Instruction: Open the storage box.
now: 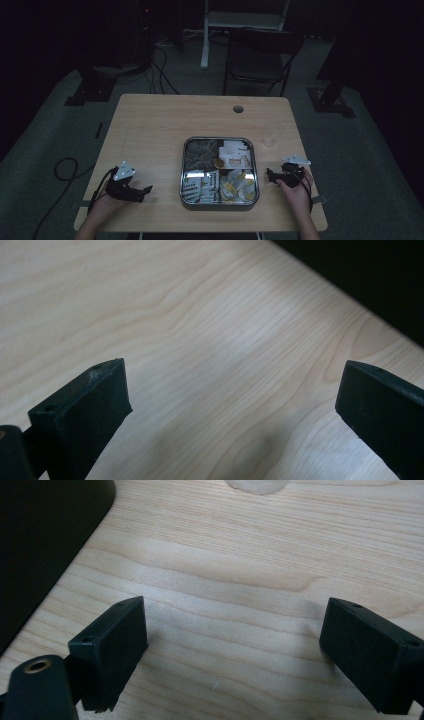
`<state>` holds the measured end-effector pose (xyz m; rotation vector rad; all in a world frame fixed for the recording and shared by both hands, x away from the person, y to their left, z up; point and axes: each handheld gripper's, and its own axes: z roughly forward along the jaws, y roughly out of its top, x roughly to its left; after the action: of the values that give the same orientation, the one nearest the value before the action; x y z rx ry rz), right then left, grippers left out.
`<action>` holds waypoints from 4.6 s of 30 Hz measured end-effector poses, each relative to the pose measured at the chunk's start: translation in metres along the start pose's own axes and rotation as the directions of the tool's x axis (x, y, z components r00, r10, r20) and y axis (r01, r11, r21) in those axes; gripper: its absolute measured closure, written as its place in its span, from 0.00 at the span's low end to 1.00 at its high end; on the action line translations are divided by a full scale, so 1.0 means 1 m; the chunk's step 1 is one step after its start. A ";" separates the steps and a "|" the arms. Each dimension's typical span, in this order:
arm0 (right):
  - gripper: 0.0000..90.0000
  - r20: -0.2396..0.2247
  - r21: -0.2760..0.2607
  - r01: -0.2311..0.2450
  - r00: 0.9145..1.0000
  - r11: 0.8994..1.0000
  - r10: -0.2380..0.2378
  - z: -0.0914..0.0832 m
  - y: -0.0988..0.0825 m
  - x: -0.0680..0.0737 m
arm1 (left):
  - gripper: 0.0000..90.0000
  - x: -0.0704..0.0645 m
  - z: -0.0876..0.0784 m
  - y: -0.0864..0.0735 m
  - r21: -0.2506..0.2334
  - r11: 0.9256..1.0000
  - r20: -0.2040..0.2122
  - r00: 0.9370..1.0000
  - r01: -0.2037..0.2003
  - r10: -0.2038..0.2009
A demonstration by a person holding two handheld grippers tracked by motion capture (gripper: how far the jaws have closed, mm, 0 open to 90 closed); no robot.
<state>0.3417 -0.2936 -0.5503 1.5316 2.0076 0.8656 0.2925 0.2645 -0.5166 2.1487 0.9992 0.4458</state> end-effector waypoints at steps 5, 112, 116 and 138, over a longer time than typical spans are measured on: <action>0.12 0.000 0.000 0.000 1.000 1.000 0.000 0.000 0.000 0.000 | 0.02 -0.005 0.001 0.011 -0.016 1.000 0.017 1.000 -0.021 0.021; 0.12 -0.003 0.000 0.003 1.000 1.000 -0.003 0.000 0.000 0.000 | 0.57 -0.123 0.115 0.165 -0.093 0.923 0.351 0.855 -0.373 0.381; 0.13 -0.003 0.000 0.003 1.000 1.000 -0.003 0.000 0.000 0.000 | 0.65 -0.120 0.116 0.164 -0.098 0.933 0.356 0.864 -0.345 0.357; 0.12 -0.003 0.000 0.003 1.000 1.000 -0.003 0.000 0.000 0.000 | 0.66 -0.122 0.113 0.170 -0.070 0.934 0.355 0.866 -0.350 0.351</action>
<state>0.3419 -0.2940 -0.5503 1.5275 2.0111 0.8673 0.3666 0.0427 -0.4711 2.3057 0.3993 0.2011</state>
